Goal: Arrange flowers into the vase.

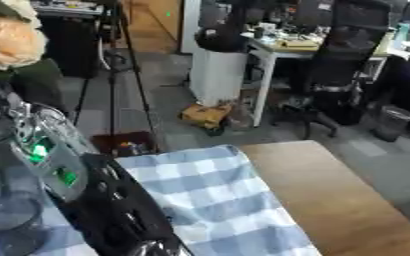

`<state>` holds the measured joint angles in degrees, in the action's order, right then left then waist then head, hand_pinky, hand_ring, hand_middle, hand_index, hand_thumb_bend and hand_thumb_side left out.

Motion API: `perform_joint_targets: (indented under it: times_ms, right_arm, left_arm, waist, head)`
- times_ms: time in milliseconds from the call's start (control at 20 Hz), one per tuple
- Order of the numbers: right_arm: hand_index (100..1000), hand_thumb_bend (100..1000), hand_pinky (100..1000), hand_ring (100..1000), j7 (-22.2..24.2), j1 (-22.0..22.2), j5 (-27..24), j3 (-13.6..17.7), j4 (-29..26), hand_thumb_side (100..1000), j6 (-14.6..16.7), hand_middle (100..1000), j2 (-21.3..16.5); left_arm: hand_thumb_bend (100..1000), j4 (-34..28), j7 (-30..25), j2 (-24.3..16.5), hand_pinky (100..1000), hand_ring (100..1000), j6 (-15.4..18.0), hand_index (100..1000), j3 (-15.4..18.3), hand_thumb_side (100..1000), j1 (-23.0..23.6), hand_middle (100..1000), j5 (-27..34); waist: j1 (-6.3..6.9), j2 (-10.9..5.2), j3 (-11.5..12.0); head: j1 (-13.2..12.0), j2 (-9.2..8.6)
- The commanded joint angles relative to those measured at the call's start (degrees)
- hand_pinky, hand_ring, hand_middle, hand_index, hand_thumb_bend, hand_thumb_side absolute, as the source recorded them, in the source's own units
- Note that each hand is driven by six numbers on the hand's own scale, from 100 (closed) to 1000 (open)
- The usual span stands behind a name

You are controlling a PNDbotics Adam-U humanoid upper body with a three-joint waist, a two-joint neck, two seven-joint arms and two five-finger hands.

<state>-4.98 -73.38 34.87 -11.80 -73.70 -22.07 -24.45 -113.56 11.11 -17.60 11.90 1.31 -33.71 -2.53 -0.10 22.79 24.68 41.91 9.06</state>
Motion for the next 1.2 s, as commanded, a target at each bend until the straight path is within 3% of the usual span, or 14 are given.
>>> perform_joint_targets:
  times_ms: [50,600,850,1200]
  right_arm:
    - [512,463,572,624,1.50,-1.12,2.89,0.60,-1.21,786,0.21,499,-0.19]
    - [613,452,672,737,4.22,-0.58,9.73,0.86,-0.92,776,-0.50,573,0.32]
    - [703,464,740,811,5.95,-0.03,11.49,1.08,-1.65,792,-0.54,665,0.10]
    - [778,478,769,857,8.43,0.55,13.41,1.39,-3.22,801,-1.13,731,-0.24]
  left_arm:
    - [100,-1.04,-0.09,-0.88,699,981,0.11,1000,0.56,1000,-0.41,913,0.27]
    - [100,-1.04,-0.22,-0.63,702,981,0.21,1000,0.52,1000,-0.61,910,0.35]
    - [100,-1.04,-0.20,-0.60,703,981,0.22,1000,0.54,1000,-0.64,909,0.37]
    - [100,-1.04,-0.23,-0.65,705,981,0.21,1000,0.53,1000,-0.58,907,0.38]
  waist:
    - [0.43,-1.81,-0.06]
    - [0.48,-1.96,-0.03]
    - [0.42,-1.98,-0.15]
    - [0.55,-2.03,-0.27]
  head:
    - [0.20,-0.19]
    - [0.48,-0.07]
    - [0.55,-0.09]
    - [0.65,0.07]
